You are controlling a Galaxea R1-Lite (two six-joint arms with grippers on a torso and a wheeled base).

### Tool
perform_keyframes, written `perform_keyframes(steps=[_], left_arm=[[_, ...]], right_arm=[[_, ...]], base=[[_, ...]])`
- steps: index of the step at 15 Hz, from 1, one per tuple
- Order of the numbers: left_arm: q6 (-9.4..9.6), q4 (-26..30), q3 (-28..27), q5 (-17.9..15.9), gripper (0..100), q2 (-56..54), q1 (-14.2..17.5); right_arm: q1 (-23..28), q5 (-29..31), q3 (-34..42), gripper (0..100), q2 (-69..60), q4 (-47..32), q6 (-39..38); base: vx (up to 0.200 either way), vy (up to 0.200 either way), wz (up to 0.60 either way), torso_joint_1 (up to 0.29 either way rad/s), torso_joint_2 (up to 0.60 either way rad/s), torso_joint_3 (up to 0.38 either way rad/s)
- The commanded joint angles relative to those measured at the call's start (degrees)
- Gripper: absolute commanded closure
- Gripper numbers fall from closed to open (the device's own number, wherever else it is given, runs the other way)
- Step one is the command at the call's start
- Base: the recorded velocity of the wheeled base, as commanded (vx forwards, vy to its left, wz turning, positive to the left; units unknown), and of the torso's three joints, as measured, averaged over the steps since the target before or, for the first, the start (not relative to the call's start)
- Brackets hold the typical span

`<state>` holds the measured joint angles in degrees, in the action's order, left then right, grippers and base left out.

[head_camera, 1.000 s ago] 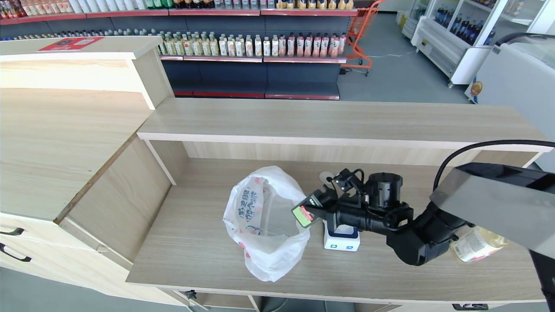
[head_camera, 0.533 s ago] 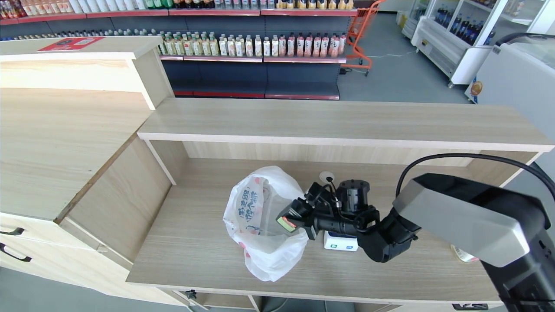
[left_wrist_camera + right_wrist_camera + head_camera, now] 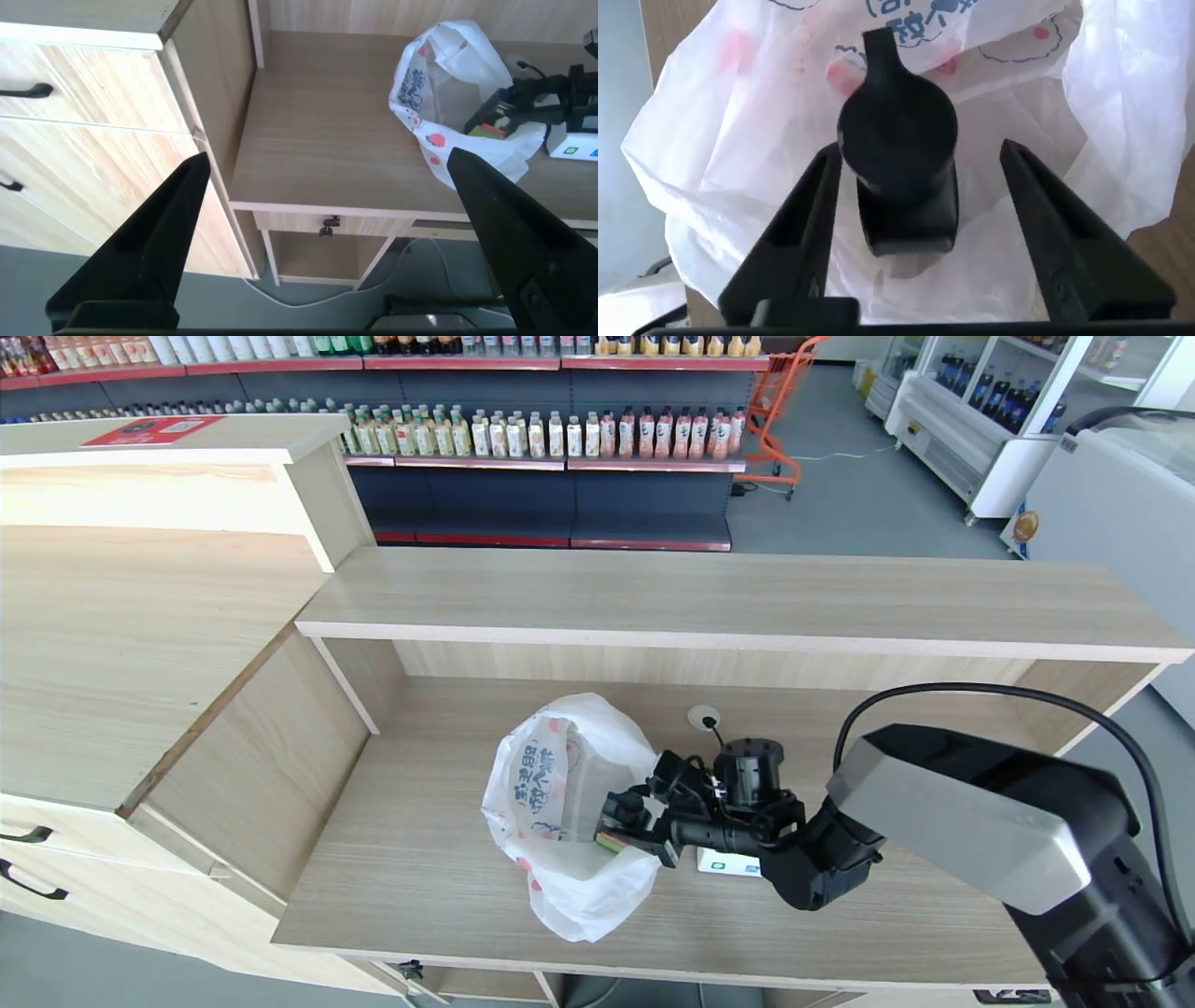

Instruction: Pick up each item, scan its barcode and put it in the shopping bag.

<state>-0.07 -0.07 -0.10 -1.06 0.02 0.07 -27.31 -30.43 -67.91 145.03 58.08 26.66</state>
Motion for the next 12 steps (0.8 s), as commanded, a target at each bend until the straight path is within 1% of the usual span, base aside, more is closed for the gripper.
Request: perform_keyframes(steps=[1, 2, 3, 6, 7, 9, 11, 12], left_arm=[[-0.01, 0.0, 0.0, -0.1, 0, 0.0, 0.0], [-0.01, 0.0, 0.0, -0.1, 0, 0.0, 0.0], [-0.01, 0.0, 0.0, 0.0, 0, 0.0, 0.0], [-0.01, 0.0, 0.0, 0.0, 0, 0.0, 0.0], [-0.01, 0.0, 0.0, 0.0, 0, 0.0, 0.0], [-0.01, 0.0, 0.0, -0.1, 0, 0.0, 0.0], [-0.01, 0.0, 0.0, 0.0, 0, 0.0, -0.1], [-0.01, 0.0, 0.0, 0.0, 0, 0.0, 0.0]], right_arm=[[0.1, -0.2, 0.5, 0, -2.0, -1.5, -0.6], [0.1, -0.2, 0.9, 0, -3.4, -2.4, -1.8], [0.2, -0.2, 2.0, 0, -5.4, -2.7, -6.4], [0.8, 0.3, 4.4, 0, -13.5, -2.9, -25.9], [1.6, 0.3, 5.5, 0, -16.4, -3.2, -29.9], [3.8, 0.4, 9.5, 0, -22.1, -4.2, -32.4], [8.5, 0.2, 19.7, 0, -35.1, -7.5, -33.2], [11.0, 0.3, 26.2, 0, -44.1, -9.0, -32.8]], base=[[0.0, 0.0, 0.0, 0.0, 0.0, 0.0], [0.0, 0.0, 0.0, 0.0, 0.0, 0.0], [0.0, 0.0, 0.0, 0.0, 0.0, 0.0], [0.0, 0.0, 0.0, 0.0, 0.0, 0.0], [0.0, 0.0, 0.0, 0.0, 0.0, 0.0], [0.0, 0.0, 0.0, 0.0, 0.0, 0.0], [0.0, 0.0, 0.0, 0.0, 0.0, 0.0], [0.0, 0.0, 0.0, 0.0, 0.0, 0.0]])
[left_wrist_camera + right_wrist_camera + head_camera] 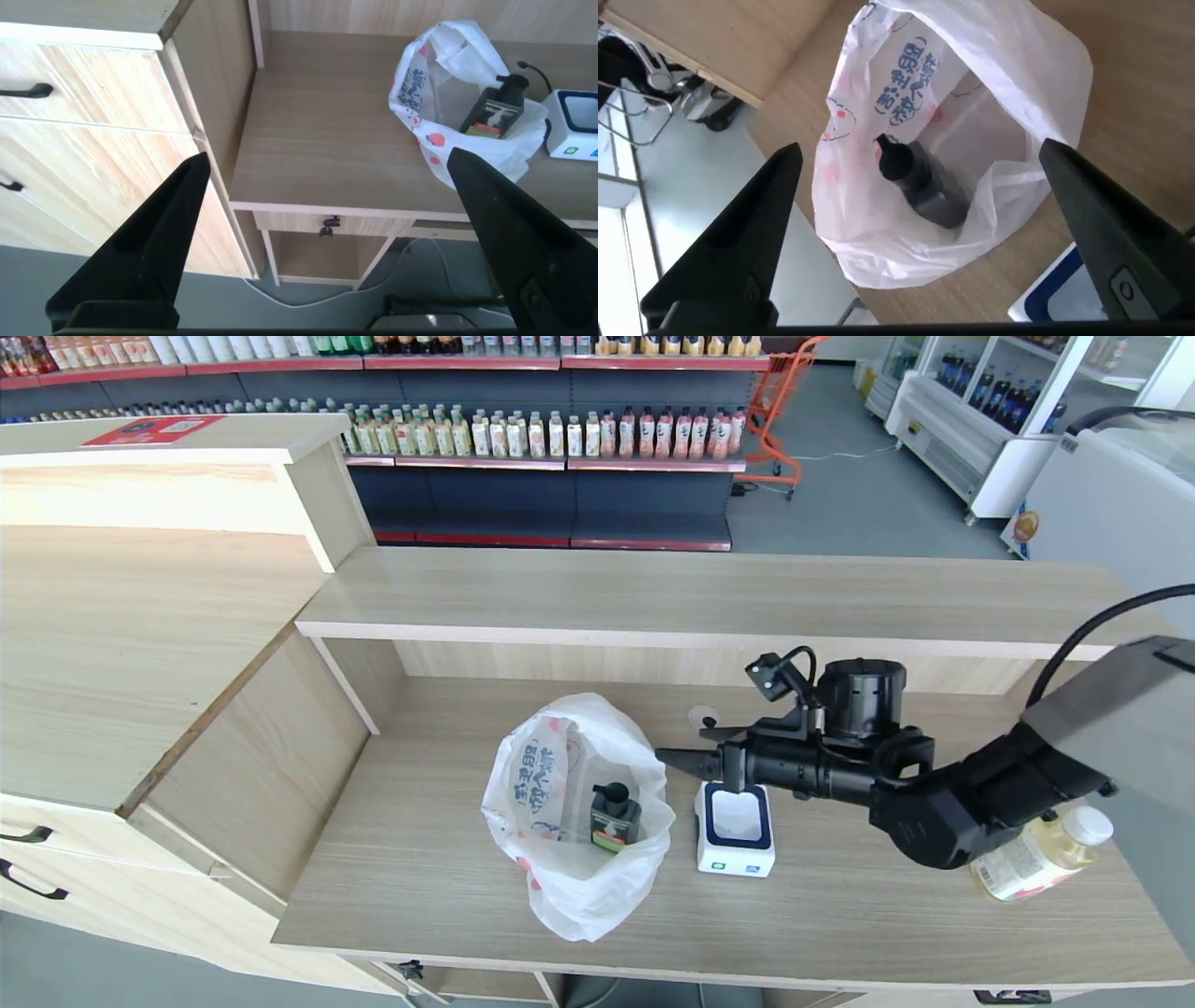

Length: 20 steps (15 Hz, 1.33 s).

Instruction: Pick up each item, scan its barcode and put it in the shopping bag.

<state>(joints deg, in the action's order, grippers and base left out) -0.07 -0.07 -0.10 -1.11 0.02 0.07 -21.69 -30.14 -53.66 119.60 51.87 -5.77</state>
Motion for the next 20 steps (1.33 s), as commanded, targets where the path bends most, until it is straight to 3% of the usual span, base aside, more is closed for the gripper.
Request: perform_keyframes(steps=[1, 4, 5, 7, 11, 20], left_arm=[[-0.01, 0.0, 0.0, 0.0, 0, 0.0, 0.0], [-0.01, 0.0, 0.0, 0.0, 0, 0.0, 0.0], [-0.01, 0.0, 0.0, 0.1, 0, 0.0, -0.1], [-0.01, 0.0, 0.0, 0.0, 0, 0.0, 0.0], [-0.01, 0.0, 0.0, 0.1, 0, 0.0, 0.0], [-0.01, 0.0, 0.0, 0.0, 0, 0.0, 0.0]], right_arm=[[8.4, 0.1, 19.1, 0, -28.6, -3.7, 0.5], [17.6, 7.5, 39.0, 0, -54.5, -9.8, 5.2], [20.4, 15.4, 46.9, 0, -66.7, -15.5, 5.8], [20.3, 26.5, 53.7, 0, -81.7, -22.1, 5.3], [21.4, 29.3, 53.6, 0, -114.2, -52.8, 5.7], [21.6, 29.3, 53.4, 0, -119.6, -52.3, 5.3]], base=[[0.0, 0.0, 0.0, 0.0, 0.0, 0.0], [0.0, 0.0, 0.0, 0.0, 0.0, 0.0], [0.0, 0.0, 0.0, 0.0, 0.0, 0.0], [0.0, 0.0, 0.0, 0.0, 0.0, 0.0], [0.0, 0.0, 0.0, 0.0, 0.0, 0.0], [0.0, 0.0, 0.0, 0.0, 0.0, 0.0]])
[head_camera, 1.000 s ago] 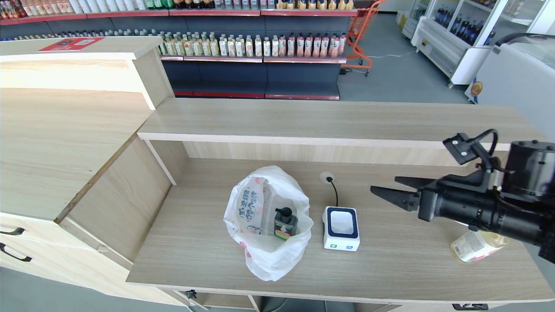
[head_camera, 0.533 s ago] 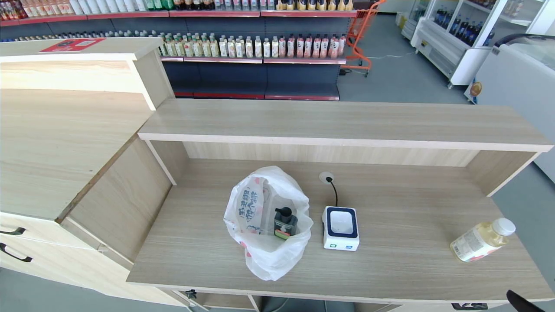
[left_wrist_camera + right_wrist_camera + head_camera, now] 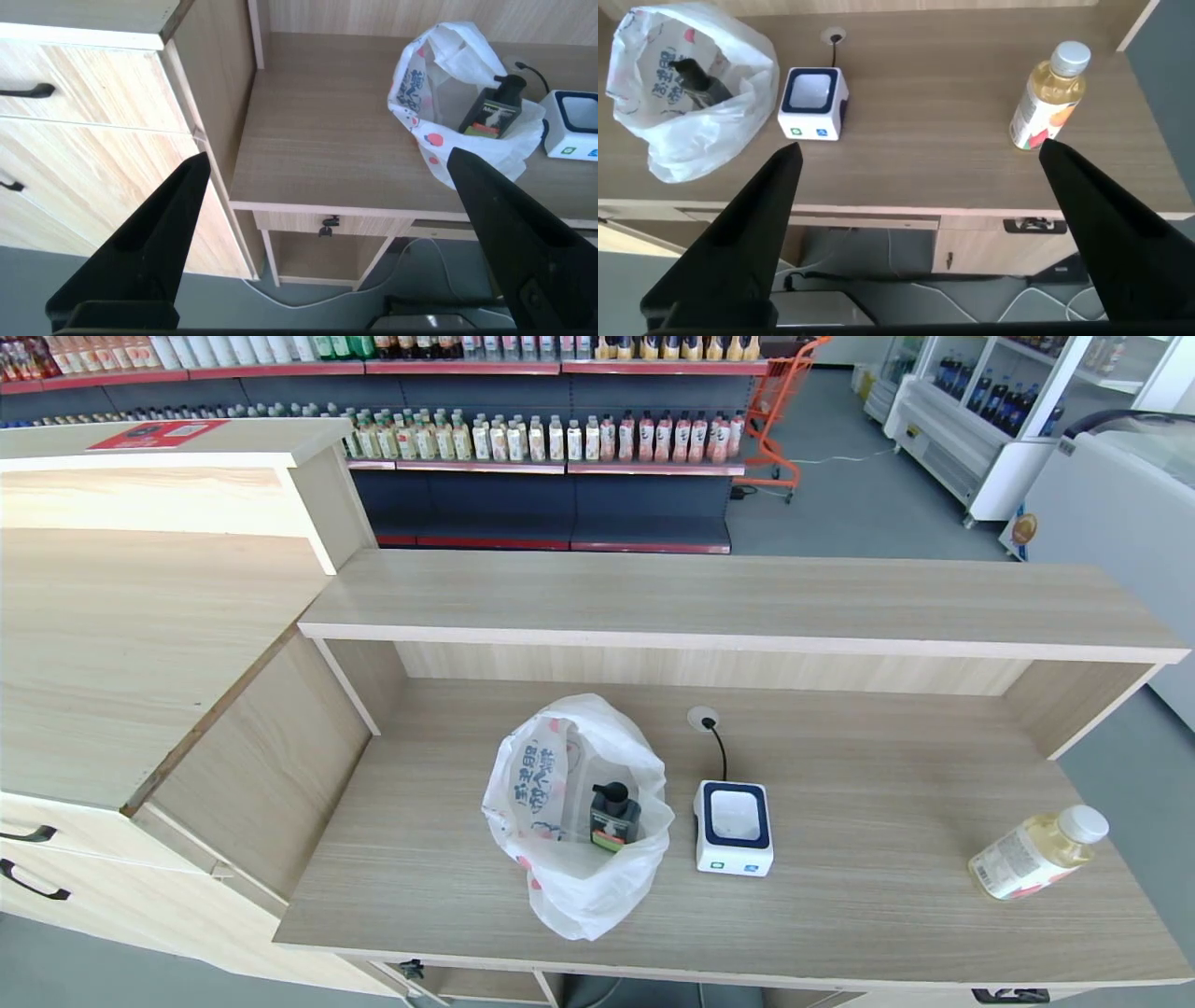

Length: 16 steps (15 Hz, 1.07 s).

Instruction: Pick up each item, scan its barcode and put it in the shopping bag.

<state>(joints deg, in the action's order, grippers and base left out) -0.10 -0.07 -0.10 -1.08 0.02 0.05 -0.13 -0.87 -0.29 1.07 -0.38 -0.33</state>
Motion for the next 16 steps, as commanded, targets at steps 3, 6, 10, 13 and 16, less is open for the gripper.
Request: perform_keyframes(steps=[3, 6, 10, 13, 16], left_arm=[[0.01, 0.0, 0.0, -0.1, 0, 0.0, 0.0], [0.1, 0.1, 0.0, 0.0, 0, 0.0, 0.0], [0.1, 0.1, 0.0, 0.0, 0, 0.0, 0.0], [-0.08, 0.0, 0.0, 0.0, 0, 0.0, 0.0], [-0.08, 0.0, 0.0, 0.0, 0, 0.0, 0.0]], right_arm=[[0.0, 0.1, 0.0, 0, -1.1, -0.1, -0.1], [0.0, 0.1, 0.1, 0, -1.1, -0.1, -0.1], [0.0, 0.0, 0.0, 0, -1.1, -0.1, -0.1], [0.0, 0.0, 0.0, 0, -1.1, -0.1, -0.1], [0.0, 0.1, 0.1, 0, -1.1, -0.1, -0.1]], base=[[0.0, 0.0, 0.0, 0.0, 0.0, 0.0], [-0.067, 0.0, 0.0, 0.004, 0.0, 0.001], [-0.2, 0.0, 0.0, 0.004, 0.0, 0.002], [-0.2, 0.0, 0.0, 0.007, 0.0, 0.004], [0.0, 0.0, 0.0, 0.0, 0.0, 0.0]])
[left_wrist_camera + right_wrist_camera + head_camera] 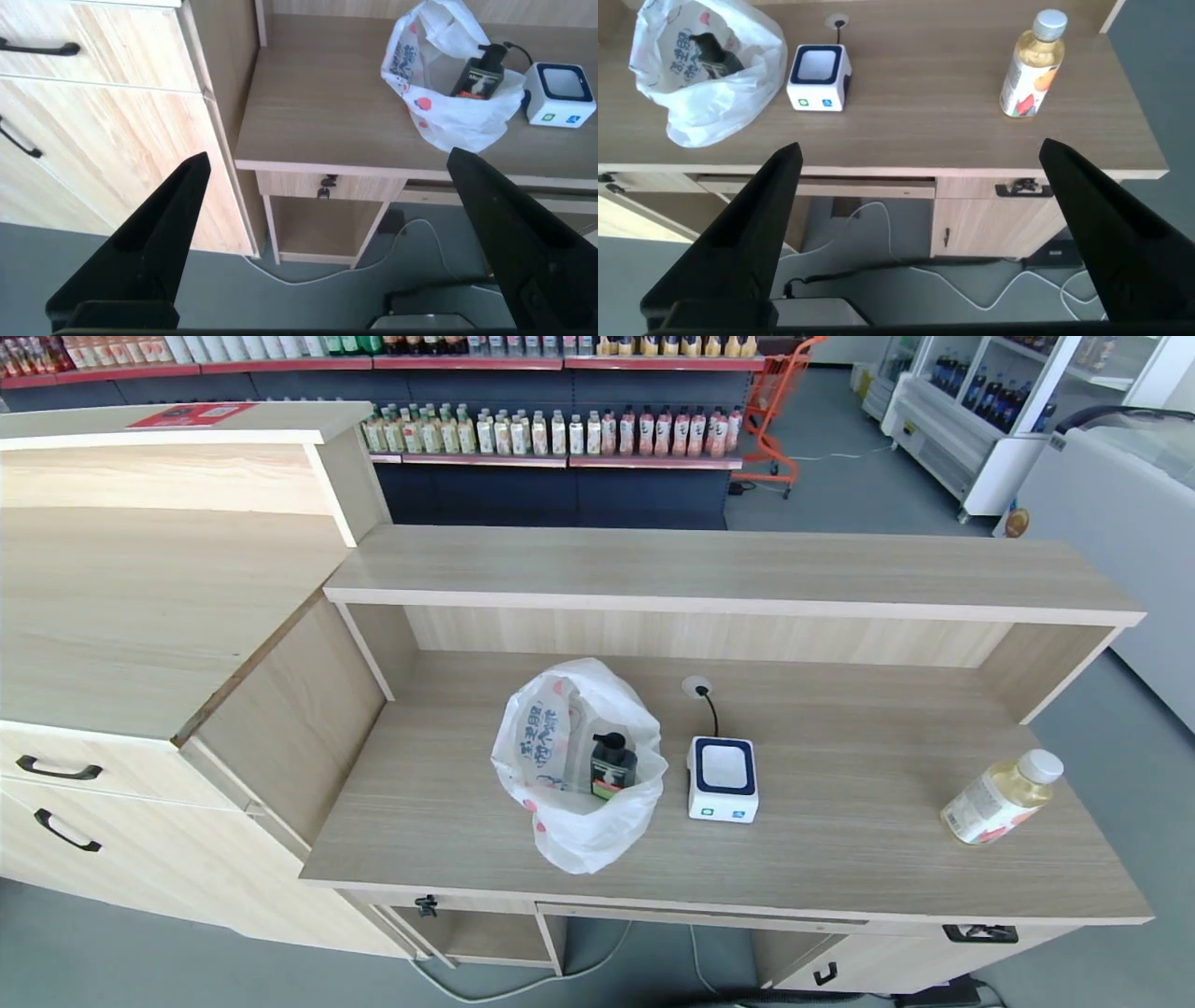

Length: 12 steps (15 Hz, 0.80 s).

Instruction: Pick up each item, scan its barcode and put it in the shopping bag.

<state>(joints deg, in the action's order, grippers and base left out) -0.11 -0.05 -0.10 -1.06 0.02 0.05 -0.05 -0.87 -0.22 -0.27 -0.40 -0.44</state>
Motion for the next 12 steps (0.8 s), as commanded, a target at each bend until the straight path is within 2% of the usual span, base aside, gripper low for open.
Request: perform_keyframes(steps=[1, 12], left_arm=[[0.11, 0.0, 0.0, 0.0, 0, 0.0, 0.0], [0.29, 0.0, 0.0, -0.1, 0, 0.0, 0.0]], right_arm=[[0.0, 0.0, 0.0, 0, 0.3, 0.0, 0.0], [0.0, 0.0, 0.0, 0, 0.3, 0.0, 0.0]], base=[[0.0, -0.2, 0.0, 0.002, 0.01, 0.002], [0.0, -0.2, 0.0, 0.005, 0.0, 0.0]])
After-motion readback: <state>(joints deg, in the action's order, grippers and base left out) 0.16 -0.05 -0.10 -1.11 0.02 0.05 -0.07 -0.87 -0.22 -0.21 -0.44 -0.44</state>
